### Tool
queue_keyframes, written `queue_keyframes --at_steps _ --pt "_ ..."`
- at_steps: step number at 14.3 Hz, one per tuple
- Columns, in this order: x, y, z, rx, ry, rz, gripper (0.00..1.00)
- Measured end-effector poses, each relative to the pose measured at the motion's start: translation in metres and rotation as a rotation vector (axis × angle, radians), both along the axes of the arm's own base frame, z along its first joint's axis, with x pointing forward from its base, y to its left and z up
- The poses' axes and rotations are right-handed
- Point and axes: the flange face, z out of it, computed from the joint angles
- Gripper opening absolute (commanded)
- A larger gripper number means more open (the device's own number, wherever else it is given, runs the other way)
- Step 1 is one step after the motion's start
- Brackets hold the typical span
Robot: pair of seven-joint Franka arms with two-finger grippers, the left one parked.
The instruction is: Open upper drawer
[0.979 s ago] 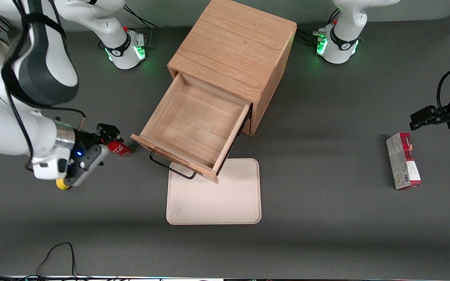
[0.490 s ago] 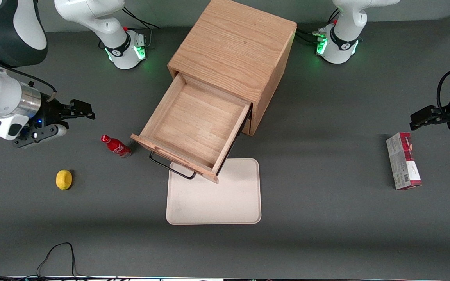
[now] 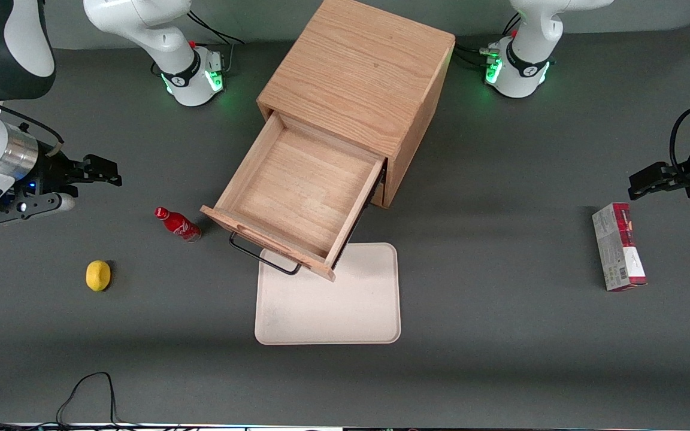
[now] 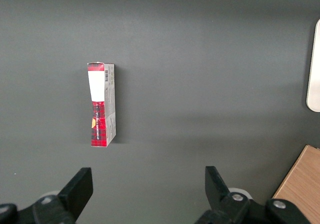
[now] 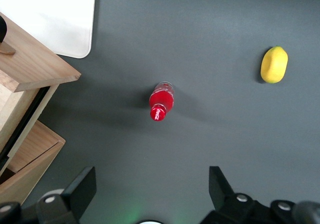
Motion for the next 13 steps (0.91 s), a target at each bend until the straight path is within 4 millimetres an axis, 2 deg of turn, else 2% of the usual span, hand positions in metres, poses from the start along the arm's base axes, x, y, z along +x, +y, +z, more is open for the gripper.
queue_keyframes --at_steps 6,10,13 --pt "-0.009 -0.002 0.021 -0.004 -0.034 -0.007 1.00" --pt "-0.009 -0.017 0.028 -0.005 -0.048 -0.039 1.00" --pt "-0.008 -0.009 0.031 -0.004 -0.054 -0.026 1.00"
